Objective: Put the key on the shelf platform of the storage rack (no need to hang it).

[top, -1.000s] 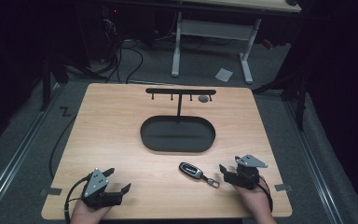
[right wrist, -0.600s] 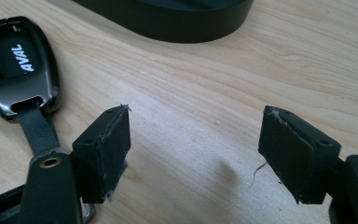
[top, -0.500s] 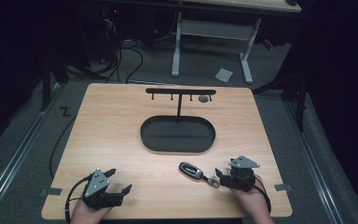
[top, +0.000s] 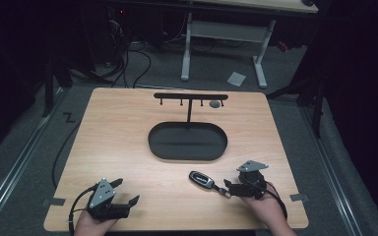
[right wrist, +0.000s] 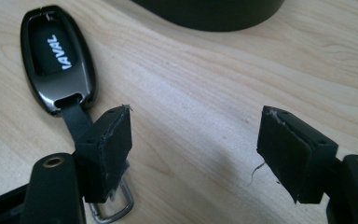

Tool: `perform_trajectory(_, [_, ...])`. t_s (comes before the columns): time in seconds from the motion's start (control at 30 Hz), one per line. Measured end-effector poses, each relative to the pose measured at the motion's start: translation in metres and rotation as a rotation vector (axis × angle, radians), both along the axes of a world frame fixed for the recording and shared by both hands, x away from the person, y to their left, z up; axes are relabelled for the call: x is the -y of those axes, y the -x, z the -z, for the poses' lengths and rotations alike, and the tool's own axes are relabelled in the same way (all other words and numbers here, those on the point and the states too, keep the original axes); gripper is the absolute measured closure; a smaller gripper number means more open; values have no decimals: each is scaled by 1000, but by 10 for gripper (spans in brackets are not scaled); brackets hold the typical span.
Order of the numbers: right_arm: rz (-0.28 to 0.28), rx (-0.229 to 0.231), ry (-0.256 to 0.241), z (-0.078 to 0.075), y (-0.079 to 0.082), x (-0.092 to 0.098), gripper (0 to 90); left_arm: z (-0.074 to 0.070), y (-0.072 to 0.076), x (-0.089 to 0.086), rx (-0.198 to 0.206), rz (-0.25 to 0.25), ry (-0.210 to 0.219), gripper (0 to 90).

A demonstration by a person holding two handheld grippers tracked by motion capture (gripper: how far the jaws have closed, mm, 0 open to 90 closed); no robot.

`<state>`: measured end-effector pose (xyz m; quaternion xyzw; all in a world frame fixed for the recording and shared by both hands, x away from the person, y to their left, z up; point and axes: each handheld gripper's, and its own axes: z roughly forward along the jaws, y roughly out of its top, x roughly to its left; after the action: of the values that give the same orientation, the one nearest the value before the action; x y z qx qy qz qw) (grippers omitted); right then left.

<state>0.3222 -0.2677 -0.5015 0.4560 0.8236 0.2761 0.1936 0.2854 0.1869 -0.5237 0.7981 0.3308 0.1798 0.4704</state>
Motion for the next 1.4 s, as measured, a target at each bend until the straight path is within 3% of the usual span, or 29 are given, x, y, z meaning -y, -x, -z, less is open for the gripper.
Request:
perform_trajectory(0.37, [-82,-110,98,-2,-6,-11,265,-1,0,-1,-1,5,2,172])
perform_trajectory(0.4, [-86,-148,102,-4,-7,-12,265,0,0,-1,-3,5,5,172])
perform_trajectory(0.8, [-179,-239,173,-20,-11,-25,264,-1,0,1,-2,8,2,173])
perform_trajectory(0.93, [-224,-294,234,-24,-14,-34,265,0,0,0,-5,9,3,175])
perform_trajectory(1.4, [-336,-395,343,-25,-25,-59,267,-1,-1,-1,-4,12,5,176])
